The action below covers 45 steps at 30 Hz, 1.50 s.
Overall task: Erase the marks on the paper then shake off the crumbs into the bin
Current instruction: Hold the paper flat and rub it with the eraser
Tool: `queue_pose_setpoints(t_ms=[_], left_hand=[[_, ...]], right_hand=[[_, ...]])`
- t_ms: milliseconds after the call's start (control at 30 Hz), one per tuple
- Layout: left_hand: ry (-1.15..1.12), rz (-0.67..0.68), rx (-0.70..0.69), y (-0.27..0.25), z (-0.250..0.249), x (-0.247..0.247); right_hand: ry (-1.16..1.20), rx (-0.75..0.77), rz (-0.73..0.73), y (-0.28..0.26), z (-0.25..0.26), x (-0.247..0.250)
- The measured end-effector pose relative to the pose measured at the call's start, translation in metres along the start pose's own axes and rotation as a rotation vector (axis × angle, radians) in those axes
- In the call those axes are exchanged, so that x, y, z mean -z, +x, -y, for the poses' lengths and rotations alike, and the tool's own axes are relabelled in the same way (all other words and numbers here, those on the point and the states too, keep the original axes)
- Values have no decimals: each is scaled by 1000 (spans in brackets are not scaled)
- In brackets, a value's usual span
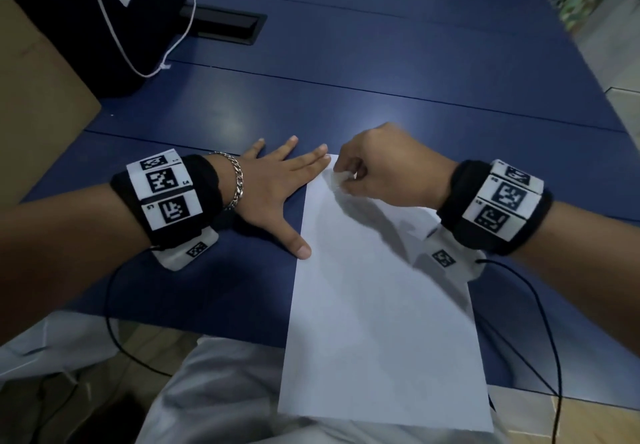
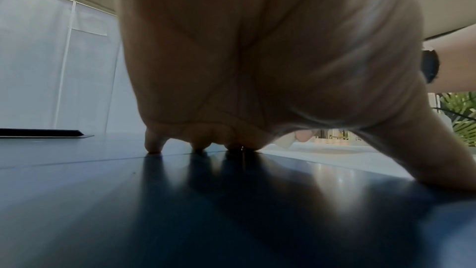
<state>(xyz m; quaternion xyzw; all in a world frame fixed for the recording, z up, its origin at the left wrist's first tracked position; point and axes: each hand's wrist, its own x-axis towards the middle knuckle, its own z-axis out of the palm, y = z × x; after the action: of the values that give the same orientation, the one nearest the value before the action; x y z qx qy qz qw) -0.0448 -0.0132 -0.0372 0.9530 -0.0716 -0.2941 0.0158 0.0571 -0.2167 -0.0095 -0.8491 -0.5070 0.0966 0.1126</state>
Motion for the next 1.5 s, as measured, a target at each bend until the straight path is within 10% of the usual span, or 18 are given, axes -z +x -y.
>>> queue_pose_setpoints(t_ms=[667, 1500], left_hand=[[-8, -3, -6, 3, 2, -3], [2, 0, 1, 3, 2, -2]], right_hand=[[2, 109, 201, -6, 17, -3], [-83, 66, 117, 3, 10, 0]])
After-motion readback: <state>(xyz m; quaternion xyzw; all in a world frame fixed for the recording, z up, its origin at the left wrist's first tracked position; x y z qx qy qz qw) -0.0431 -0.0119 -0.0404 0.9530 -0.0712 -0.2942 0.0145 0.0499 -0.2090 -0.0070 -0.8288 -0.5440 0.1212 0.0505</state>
